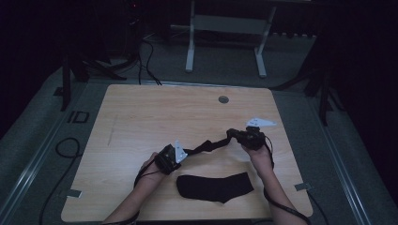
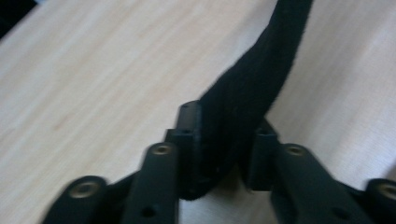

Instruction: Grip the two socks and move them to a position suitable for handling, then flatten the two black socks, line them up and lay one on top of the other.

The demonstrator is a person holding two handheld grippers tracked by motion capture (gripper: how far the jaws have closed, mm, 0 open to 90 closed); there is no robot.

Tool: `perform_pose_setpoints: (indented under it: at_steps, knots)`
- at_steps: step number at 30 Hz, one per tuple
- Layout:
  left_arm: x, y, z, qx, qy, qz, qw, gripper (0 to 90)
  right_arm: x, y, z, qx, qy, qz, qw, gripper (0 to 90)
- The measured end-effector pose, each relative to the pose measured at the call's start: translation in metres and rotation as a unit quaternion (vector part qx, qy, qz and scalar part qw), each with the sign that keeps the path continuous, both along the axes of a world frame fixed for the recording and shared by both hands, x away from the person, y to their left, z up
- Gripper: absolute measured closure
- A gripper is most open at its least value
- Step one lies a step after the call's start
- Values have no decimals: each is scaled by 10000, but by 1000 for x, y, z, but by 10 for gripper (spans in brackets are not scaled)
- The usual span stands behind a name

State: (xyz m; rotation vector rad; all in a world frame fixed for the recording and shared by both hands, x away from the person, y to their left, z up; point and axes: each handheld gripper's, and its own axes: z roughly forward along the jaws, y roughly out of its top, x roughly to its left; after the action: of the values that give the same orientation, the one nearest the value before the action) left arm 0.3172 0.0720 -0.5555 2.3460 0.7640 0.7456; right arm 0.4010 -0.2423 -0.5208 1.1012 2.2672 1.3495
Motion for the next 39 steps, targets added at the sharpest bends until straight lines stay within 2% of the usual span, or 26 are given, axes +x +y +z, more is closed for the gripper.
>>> perform_pose_setpoints:
  at_steps: [1, 3, 5, 6, 9, 11, 13, 15, 18, 19, 21, 24, 27, 28, 29, 33, 35, 37, 38, 39]
  knots:
    - [-1, 0, 0, 22, 4, -10, 10000, 636, -4, -4, -4, -20, 40, -5, 10000, 860]
    - [-2, 2, 1, -33, 18, -36, 10000, 623, -12, -14, -10, -89, 99, -5, 9999, 823]
    - [-4, 3, 3, -41, 33, -6, 10000, 548, -20, -25, -14, -126, 176, -60, 9997, 738]
    - [-4, 4, 4, -73, 55, -19, 10000, 545, -23, -29, -16, -119, 289, -59, 9995, 702]
    - [-7, 7, 7, -139, 139, -12, 9998, 508, -34, -41, -22, -414, 403, -112, 9983, 597]
    - [-10, 7, 8, -98, 213, -86, 9997, 492, -38, -48, -24, -498, 470, -189, 9975, 580]
    - [-11, 10, 9, -59, 249, -54, 9997, 468, -39, -55, -26, -472, 618, -234, 9967, 545]
    - [-11, 14, 10, -181, 367, -44, 9992, 425, -41, -59, -26, -455, 685, -243, 9963, 515]
    - [-12, 24, 12, -579, 625, 31, 9964, 346, -44, -61, -26, -471, 792, -227, 9955, 465]
    - [-12, 28, 13, -621, 708, 137, 9955, 316, -44, -61, -26, -486, 816, -225, 9952, 459]
    - [-12, 37, 14, -834, 905, 207, 9922, 265, -44, -60, -25, -498, 820, -207, 9952, 441]
    - [-17, 50, 17, -821, 875, 334, 9922, 264, -41, -56, -20, -558, 792, -163, 9952, 420]
    - [-20, 65, 22, -1069, 934, 431, 9889, 265, -35, -51, -15, -484, 808, -107, 9955, 406]
    - [-20, 65, 22, -1069, 934, 431, 9889, 265, -35, -51, -15, -484, 808, -107, 9955, 406]
    - [-19, 71, 24, -1265, 986, 517, 9857, 265, -33, -48, -13, -481, 798, -75, 9956, 405]
    - [-12, 67, 23, -1288, 1092, 546, 9841, 266, -16, -28, -7, -594, 921, 110, 9939, 352]
    - [-7, 62, 22, -1321, 1139, 560, 9831, 266, -10, -18, -6, -640, 907, 131, 9937, 330]
    - [-3, 58, 20, -1405, 1221, 570, 9809, 268, -6, -9, -6, -743, 839, 98, 9936, 360]
    - [0, 57, 19, -1385, 1215, 582, 9812, 272, -4, -5, -7, -772, 873, 117, 9931, 418]
    - [2, 56, 18, -1392, 1232, 595, 9808, 274, 0, -1, -8, -772, 989, 174, 9919, 389]
